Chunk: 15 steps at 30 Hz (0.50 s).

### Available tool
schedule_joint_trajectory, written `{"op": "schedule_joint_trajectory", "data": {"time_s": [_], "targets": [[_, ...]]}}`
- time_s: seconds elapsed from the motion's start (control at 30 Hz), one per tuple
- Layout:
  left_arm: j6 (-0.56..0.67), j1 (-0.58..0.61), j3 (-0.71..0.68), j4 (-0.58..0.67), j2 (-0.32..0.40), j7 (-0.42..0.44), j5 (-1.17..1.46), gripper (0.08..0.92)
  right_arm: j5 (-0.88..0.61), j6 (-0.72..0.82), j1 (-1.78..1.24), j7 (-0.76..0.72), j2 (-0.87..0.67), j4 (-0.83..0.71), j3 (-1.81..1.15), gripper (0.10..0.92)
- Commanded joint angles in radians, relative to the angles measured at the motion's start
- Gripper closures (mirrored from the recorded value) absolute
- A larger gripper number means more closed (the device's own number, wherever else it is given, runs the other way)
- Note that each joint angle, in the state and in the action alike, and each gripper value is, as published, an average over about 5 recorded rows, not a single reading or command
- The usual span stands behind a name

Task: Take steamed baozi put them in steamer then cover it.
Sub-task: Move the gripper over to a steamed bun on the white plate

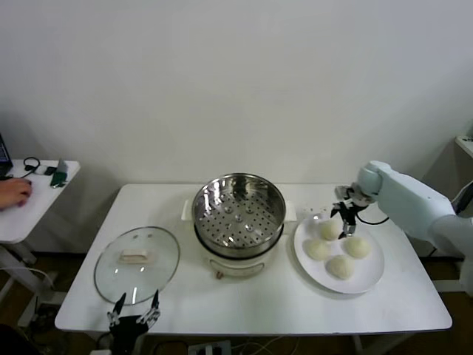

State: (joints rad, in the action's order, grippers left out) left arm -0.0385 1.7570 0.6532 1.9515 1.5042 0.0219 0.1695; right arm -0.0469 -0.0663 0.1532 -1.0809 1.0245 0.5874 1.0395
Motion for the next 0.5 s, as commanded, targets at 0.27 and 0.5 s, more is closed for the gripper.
{"op": "schedule_joint_trajectory", "data": {"time_s": [0.27,0.5], "targets": [[0.006,0.011,-0.005,0.002,0.002,-0.001,-0.002,0.177,0.039,-0.005,-0.019,0.009,0.049,-0.053,-0.025,0.284],[0.003,0.009,-0.002,0.003,0.002,-0.004,-0.002,0.177,0.038,-0.010,-0.004,-0.008,0.040,-0.033,-0.017,0.353]]}}
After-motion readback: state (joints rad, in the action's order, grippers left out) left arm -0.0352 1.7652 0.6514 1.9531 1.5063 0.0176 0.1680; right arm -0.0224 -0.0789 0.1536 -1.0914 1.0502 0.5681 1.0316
